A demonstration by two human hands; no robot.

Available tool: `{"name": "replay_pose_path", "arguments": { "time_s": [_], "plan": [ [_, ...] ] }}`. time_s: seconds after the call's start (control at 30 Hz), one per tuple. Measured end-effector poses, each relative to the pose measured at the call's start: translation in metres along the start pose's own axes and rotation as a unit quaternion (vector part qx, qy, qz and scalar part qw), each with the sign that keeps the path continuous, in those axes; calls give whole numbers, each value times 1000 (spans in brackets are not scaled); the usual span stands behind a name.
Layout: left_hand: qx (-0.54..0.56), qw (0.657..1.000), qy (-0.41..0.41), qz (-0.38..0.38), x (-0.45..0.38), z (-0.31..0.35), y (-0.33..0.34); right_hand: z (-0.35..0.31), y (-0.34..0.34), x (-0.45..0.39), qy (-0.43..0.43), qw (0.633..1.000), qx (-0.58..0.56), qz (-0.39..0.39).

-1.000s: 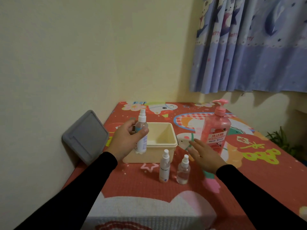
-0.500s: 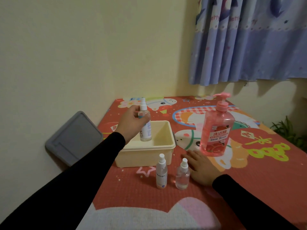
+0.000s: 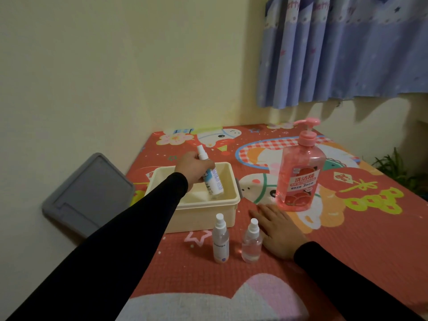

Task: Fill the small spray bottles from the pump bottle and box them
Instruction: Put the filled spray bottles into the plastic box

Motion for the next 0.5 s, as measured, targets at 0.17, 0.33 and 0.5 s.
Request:
{"name": "replay_pose_path", "arguments": {
  "time_s": [0.17, 0.33, 0.5],
  "plan": [
    [-7, 998, -49, -34, -9, -10, 14, 0, 0, 1, 4, 1000, 0, 0],
    [-29, 995, -73, -63, -14, -17, 26, -1, -2, 2, 6, 1000, -6, 2],
    [-31, 992, -84, -89, -19, -22, 31, -1, -2, 3, 9, 1000, -4, 2]
  ]
}}
Point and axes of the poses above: each hand's wrist, its own x-axis away from the middle knuckle, its own y-axis out of the palm, z = x × y, the point moved 4 cm from there along -x, towards the middle knuckle, and after that the axes turned 3 degrees about -y, right-handed, at the moved point
